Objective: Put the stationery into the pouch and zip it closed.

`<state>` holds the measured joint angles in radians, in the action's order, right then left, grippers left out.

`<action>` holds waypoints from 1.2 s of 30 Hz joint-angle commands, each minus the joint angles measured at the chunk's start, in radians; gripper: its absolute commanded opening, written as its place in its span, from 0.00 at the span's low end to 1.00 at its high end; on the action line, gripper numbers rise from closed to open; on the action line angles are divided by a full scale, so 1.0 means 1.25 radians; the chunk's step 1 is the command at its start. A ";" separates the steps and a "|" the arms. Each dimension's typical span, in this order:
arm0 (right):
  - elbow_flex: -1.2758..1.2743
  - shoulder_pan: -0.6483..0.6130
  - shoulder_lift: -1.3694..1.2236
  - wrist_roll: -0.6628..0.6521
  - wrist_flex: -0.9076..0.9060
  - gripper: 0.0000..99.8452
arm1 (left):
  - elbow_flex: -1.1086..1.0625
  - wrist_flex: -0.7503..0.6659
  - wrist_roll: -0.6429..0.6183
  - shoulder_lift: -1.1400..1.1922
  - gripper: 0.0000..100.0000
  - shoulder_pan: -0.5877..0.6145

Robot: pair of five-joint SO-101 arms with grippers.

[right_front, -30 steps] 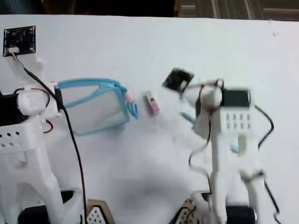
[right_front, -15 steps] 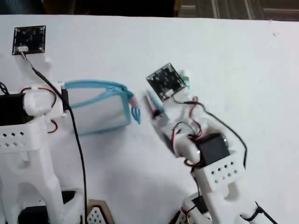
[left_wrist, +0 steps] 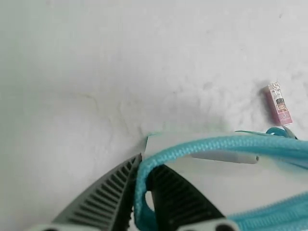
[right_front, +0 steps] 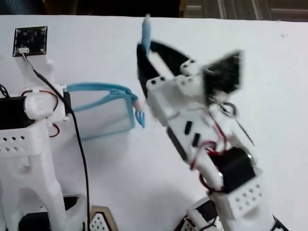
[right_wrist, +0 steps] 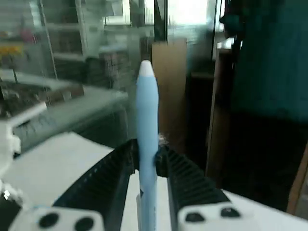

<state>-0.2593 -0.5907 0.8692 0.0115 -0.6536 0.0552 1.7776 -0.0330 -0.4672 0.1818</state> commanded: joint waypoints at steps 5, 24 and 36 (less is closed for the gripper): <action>0.065 -0.055 -0.046 0.166 0.102 0.02 | 0.001 0.000 -0.002 0.012 0.02 -0.007; -0.263 -0.164 -0.141 0.123 0.304 0.02 | 0.001 0.001 -0.002 0.012 0.02 -0.006; -0.183 -0.203 -0.133 0.050 0.131 0.31 | 0.001 0.000 -0.002 0.013 0.02 -0.007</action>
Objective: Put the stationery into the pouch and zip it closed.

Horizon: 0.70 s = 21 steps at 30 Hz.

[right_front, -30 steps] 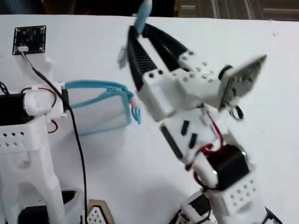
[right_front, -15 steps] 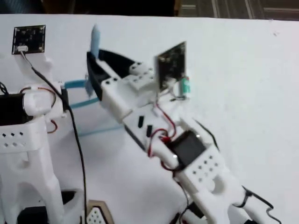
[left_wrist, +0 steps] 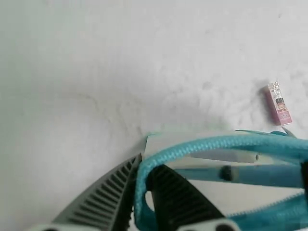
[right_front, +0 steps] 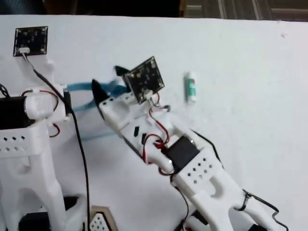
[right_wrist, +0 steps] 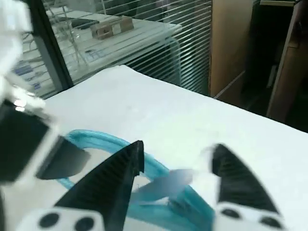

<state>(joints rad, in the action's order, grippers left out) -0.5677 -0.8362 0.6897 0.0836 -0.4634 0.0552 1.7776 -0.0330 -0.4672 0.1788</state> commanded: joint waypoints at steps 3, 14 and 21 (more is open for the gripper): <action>0.110 0.006 0.010 -0.005 -0.039 0.31 | 0.001 0.000 -0.002 0.013 0.02 -0.003; 0.218 0.273 -0.060 -0.005 -0.079 0.31 | 0.001 0.000 -0.001 0.013 0.02 -0.002; 0.274 0.371 -0.332 -0.080 -0.312 0.31 | 0.001 0.000 -0.001 0.013 0.02 -0.002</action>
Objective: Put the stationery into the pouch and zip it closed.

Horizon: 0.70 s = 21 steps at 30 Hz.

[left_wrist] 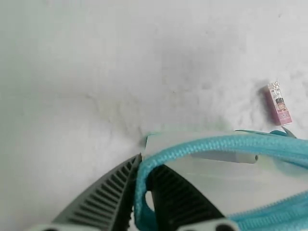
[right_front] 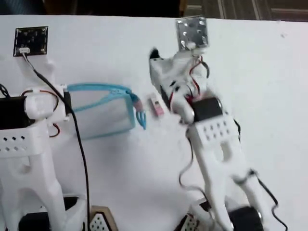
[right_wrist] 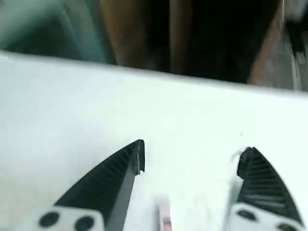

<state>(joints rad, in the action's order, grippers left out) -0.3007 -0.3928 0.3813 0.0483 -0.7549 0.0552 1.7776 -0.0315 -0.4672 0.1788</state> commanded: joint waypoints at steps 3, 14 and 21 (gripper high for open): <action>0.103 0.003 -0.206 -0.120 -0.157 0.31 | 0.001 0.000 -0.002 0.013 0.02 -0.003; 0.284 -0.017 -0.609 -0.190 -0.192 0.31 | 0.001 0.000 -0.002 0.013 0.02 -0.004; 0.362 -0.055 -0.770 -0.190 -0.195 0.30 | 0.001 0.000 -0.002 0.013 0.02 -0.004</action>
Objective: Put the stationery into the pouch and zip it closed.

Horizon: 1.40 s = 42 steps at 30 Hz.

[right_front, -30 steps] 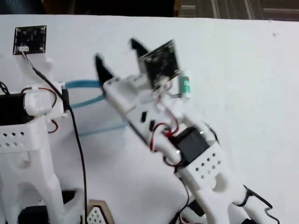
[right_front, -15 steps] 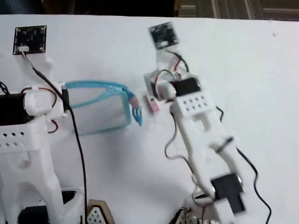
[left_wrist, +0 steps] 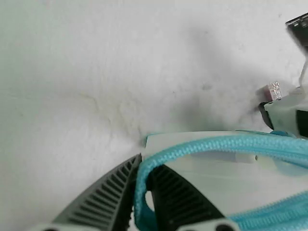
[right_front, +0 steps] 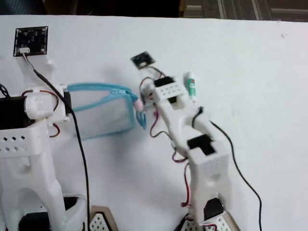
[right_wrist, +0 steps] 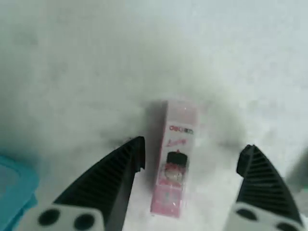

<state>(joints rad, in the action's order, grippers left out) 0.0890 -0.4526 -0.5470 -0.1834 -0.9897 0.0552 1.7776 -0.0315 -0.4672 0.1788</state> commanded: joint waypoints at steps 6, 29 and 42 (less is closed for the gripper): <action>0.142 0.001 -0.096 -0.005 -0.125 0.10 | 0.001 0.000 -0.002 0.013 0.02 -0.004; 0.322 0.034 0.276 0.125 -0.624 0.02 | 0.002 0.001 -0.002 0.008 0.02 -0.002; -0.280 0.028 0.829 0.016 -0.527 0.02 | 0.002 0.000 -0.001 0.013 0.02 -0.004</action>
<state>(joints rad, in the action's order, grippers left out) -0.1135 -0.4189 0.3184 -0.1128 -1.7093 0.0552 1.7776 -0.0315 -0.4672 0.1788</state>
